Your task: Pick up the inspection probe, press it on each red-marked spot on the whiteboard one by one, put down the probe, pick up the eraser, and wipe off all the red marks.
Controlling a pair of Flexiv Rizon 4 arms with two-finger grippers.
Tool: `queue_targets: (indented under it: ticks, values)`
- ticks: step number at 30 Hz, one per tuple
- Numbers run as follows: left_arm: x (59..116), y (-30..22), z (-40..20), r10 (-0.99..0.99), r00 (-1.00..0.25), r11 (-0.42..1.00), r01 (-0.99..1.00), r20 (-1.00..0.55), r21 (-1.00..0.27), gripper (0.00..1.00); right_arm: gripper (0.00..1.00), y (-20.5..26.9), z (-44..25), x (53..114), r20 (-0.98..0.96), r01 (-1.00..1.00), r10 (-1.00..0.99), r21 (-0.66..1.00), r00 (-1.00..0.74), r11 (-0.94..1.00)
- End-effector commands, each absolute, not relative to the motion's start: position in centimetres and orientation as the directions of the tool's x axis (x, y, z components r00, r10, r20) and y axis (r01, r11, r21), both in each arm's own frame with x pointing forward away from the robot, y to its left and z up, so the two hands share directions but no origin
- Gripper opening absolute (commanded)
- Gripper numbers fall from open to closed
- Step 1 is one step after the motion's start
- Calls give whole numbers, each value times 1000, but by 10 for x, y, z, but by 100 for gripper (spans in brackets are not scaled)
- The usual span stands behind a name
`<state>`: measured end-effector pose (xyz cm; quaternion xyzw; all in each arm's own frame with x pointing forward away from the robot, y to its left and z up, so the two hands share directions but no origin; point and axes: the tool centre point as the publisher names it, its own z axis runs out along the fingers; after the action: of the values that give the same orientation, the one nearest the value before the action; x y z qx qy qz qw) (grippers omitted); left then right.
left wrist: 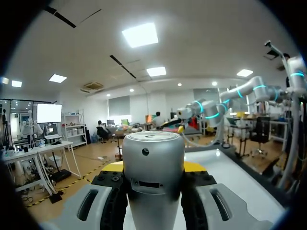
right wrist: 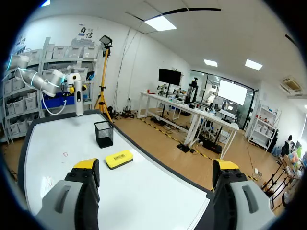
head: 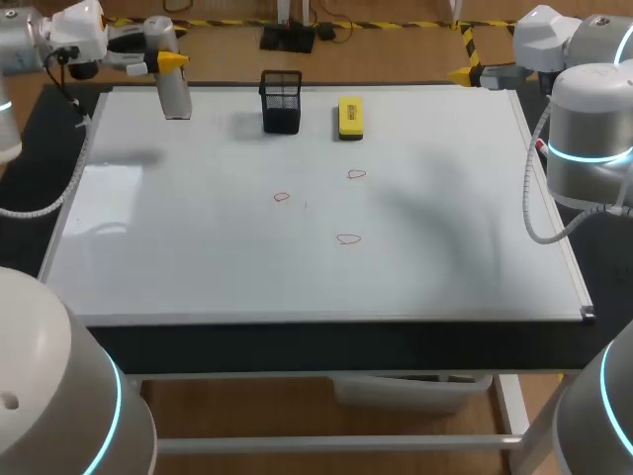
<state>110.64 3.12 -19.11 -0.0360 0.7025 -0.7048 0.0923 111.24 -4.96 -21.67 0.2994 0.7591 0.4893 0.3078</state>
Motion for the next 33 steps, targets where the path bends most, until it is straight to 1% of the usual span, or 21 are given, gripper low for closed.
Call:
queue_targets:
  ticks: [1,33]
  values:
    - [1099,33,-188,-652,-756,5,80,-64,-997,0,100,-50,-216,1113,-174,155,755,926,-632,343]
    - [1100,38,-188,-665,-744,6,75,-60,-997,0,100,-50,-216,1113,-174,155,755,926,-632,343]
